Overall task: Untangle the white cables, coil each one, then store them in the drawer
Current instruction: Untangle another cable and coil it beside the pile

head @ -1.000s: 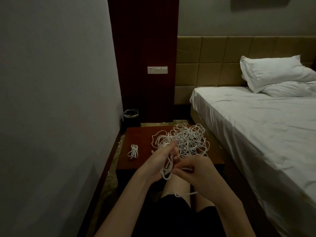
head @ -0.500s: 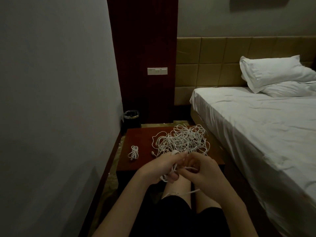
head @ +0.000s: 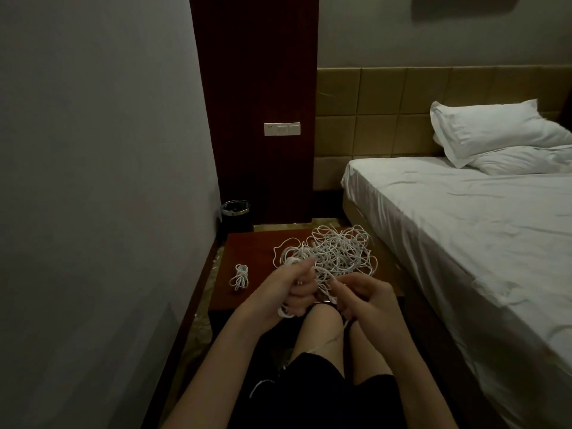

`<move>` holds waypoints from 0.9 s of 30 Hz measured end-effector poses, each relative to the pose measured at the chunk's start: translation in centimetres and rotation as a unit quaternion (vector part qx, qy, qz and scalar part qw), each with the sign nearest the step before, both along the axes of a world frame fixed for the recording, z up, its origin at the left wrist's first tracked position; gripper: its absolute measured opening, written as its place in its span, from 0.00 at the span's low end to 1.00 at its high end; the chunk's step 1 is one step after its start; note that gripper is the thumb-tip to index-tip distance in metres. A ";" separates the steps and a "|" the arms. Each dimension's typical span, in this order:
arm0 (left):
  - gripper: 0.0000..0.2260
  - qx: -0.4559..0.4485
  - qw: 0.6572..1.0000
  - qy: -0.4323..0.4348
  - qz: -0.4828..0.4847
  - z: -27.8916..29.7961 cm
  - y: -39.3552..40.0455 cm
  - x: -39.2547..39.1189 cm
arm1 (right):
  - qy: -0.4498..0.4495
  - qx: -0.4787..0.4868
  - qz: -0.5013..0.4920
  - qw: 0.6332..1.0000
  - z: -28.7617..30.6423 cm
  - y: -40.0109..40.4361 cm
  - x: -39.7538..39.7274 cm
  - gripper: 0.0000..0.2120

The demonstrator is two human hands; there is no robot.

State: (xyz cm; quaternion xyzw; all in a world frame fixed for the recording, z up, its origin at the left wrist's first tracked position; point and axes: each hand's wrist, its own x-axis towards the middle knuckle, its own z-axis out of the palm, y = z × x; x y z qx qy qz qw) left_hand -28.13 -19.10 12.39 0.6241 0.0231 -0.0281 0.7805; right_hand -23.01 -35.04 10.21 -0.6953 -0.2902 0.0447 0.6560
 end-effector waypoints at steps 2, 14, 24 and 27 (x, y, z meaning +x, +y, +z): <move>0.18 -0.017 0.997 -0.027 0.065 -0.1 0.2 0.1 | 0.032 0.029 0.014 0.999 0.4 -0.1 -0.1 0.04; 0.15 0.041 0.985 -0.022 0.165 -1.2 -2.4 1.1 | -0.062 -0.004 0.001 0.998 0.0 3.3 -2.6 0.08; 0.19 -0.192 0.958 -0.046 0.206 -0.2 -1.2 1.4 | -0.050 -0.028 0.014 0.998 -0.1 3.1 -2.4 0.03; 0.18 -0.160 0.964 -0.068 0.201 -0.1 -1.6 1.5 | -0.066 -0.046 -0.007 0.997 -0.5 3.7 -2.6 0.04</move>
